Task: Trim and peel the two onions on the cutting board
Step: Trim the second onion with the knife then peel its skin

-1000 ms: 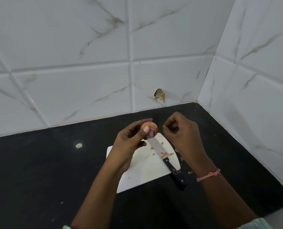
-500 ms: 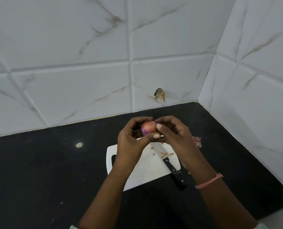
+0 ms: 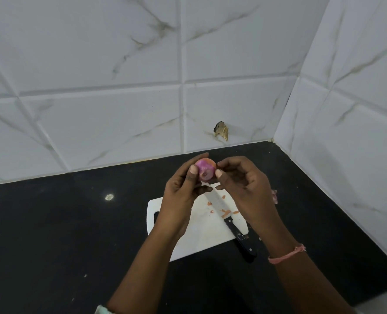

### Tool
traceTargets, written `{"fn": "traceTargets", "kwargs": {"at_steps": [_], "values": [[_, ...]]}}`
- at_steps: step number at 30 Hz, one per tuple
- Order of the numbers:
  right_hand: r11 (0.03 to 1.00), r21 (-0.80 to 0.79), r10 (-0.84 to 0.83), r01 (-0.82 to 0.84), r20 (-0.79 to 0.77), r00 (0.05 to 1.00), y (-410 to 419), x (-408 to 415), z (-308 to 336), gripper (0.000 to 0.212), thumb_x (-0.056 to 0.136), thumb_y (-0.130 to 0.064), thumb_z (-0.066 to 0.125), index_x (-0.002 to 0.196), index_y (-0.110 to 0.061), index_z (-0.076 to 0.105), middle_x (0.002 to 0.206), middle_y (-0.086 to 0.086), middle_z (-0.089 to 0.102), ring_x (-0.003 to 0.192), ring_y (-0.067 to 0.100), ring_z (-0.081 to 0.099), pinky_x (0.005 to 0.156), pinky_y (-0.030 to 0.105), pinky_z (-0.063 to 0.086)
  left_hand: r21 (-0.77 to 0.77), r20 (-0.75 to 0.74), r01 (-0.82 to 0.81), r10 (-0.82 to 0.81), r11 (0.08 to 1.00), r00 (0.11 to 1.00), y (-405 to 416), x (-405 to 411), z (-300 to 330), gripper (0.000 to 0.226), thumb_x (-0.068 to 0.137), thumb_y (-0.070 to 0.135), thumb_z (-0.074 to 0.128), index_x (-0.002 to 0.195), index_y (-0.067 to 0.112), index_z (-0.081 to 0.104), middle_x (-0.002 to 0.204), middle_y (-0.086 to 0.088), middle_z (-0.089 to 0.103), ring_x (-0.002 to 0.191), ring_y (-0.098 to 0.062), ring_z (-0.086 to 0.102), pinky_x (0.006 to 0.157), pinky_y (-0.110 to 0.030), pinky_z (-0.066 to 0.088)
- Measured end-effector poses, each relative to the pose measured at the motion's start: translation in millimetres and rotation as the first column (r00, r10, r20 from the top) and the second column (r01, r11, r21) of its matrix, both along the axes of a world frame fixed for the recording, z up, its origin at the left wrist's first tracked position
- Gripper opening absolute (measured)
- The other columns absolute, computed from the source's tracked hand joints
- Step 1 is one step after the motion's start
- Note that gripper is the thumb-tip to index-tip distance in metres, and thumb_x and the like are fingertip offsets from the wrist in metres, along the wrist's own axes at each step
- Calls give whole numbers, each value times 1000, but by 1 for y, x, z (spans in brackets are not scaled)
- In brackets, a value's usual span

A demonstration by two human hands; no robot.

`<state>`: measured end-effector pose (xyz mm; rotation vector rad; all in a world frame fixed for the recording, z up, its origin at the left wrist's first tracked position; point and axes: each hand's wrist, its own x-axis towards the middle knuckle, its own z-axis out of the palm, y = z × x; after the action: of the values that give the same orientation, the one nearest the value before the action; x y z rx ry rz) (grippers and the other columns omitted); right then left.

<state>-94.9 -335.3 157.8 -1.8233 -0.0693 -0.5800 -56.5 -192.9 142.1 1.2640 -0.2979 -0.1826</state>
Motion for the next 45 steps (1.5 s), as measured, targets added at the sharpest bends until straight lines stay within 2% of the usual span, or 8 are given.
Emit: {"fn": "traceTargets", "kwargs": {"at_steps": [3,7,15,25,29,36,38,45], "values": [[996,-79,-34,39,65,997,3,-2,0,23,88,-21,69,101,-37,61,97,-21,67,94,3,67,78,13,53,-10,23,9,-9,1000,1000,0,1,1,44,97,34,47,134,15,60,130,-8,66,119,-24,65,93,-34,57],[982,-148,-92,115,156,983,3,-1,1,15,86,-16,72,100,-22,69,93,-13,69,88,2,67,76,11,52,20,65,30,-31,999,997,-1,0,1,45,98,35,46,140,21,56,137,-7,60,121,-26,63,91,-36,58],[959,-234,-101,160,243,965,0,2,-3,11,85,-17,71,92,-9,72,87,-6,68,82,3,65,73,9,51,58,120,-24,16,998,993,1,1,2,49,93,36,54,141,26,55,126,-3,65,116,-23,65,91,-36,58],[970,-199,-96,137,203,974,-1,2,-5,7,84,-10,73,90,-13,71,83,-9,69,80,5,67,71,9,51,55,101,-81,75,995,992,2,2,-1,47,89,33,60,135,22,57,121,-3,69,114,-20,67,89,-32,59],[964,-209,-121,163,202,972,0,3,-5,15,84,-10,73,91,-22,68,83,-20,65,80,2,66,72,8,51,56,95,-91,86,994,992,1,3,-2,47,90,34,60,135,21,56,123,-7,68,116,-23,66,94,-39,58],[981,-153,126,-116,62,990,3,1,0,28,89,-18,68,117,-19,63,101,-15,68,94,1,67,76,12,53,-23,7,-136,136,990,991,-1,4,-3,51,83,37,65,121,5,59,111,-15,70,109,-30,68,98,-52,54],[984,-150,112,-100,78,991,3,2,-3,28,90,-19,67,118,-18,63,103,-13,69,96,2,68,77,14,54,-22,11,-135,135,991,991,-3,3,-4,51,84,41,63,119,2,61,113,-16,69,110,-33,66,99,-55,52],[979,-195,-26,57,158,987,0,5,-10,26,91,-25,61,112,-11,66,96,-11,67,92,-5,65,74,7,50,73,86,-38,31,997,996,-1,4,-4,44,88,35,63,128,18,63,123,1,69,118,-19,64,99,-39,55]]}}
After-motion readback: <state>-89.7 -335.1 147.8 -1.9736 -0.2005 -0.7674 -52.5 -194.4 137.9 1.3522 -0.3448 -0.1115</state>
